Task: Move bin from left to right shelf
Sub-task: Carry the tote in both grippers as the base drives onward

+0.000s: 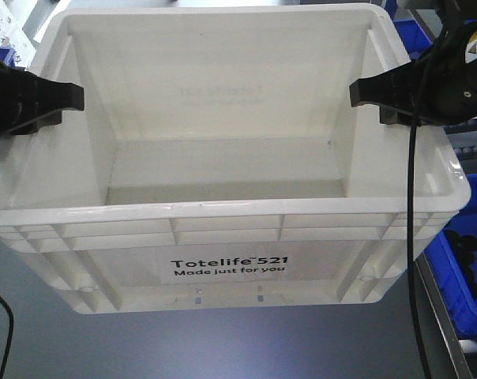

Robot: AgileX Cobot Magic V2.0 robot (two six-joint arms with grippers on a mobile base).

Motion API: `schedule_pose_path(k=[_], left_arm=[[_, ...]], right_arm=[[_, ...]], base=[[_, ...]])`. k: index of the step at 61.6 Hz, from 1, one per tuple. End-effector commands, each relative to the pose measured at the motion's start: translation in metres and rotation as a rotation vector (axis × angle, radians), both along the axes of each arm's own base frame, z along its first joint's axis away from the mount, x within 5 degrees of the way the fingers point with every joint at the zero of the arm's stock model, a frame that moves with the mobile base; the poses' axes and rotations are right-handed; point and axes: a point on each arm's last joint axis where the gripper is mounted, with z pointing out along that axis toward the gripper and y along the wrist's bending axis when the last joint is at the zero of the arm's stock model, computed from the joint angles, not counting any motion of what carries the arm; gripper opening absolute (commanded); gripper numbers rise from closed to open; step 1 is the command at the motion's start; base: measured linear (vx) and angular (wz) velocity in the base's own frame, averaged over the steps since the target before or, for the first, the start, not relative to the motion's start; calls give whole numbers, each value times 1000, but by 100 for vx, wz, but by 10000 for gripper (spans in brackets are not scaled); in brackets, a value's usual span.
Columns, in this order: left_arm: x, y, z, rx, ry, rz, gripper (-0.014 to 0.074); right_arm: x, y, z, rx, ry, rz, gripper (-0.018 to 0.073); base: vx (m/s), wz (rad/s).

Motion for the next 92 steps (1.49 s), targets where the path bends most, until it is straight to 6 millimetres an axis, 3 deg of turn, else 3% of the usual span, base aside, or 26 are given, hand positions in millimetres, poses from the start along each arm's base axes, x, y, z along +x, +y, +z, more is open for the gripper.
schedule_pose_path(k=[1, 92], left_arm=[[-2, 3, 27, -19, -171, -17, 144], [-2, 3, 27, -19, -171, -17, 144]], right_arm=[[-2, -4, 32, 31, -200, 9, -8], [-2, -5, 32, 29, -195, 8, -8]], base=[[18, 3], [17, -1]])
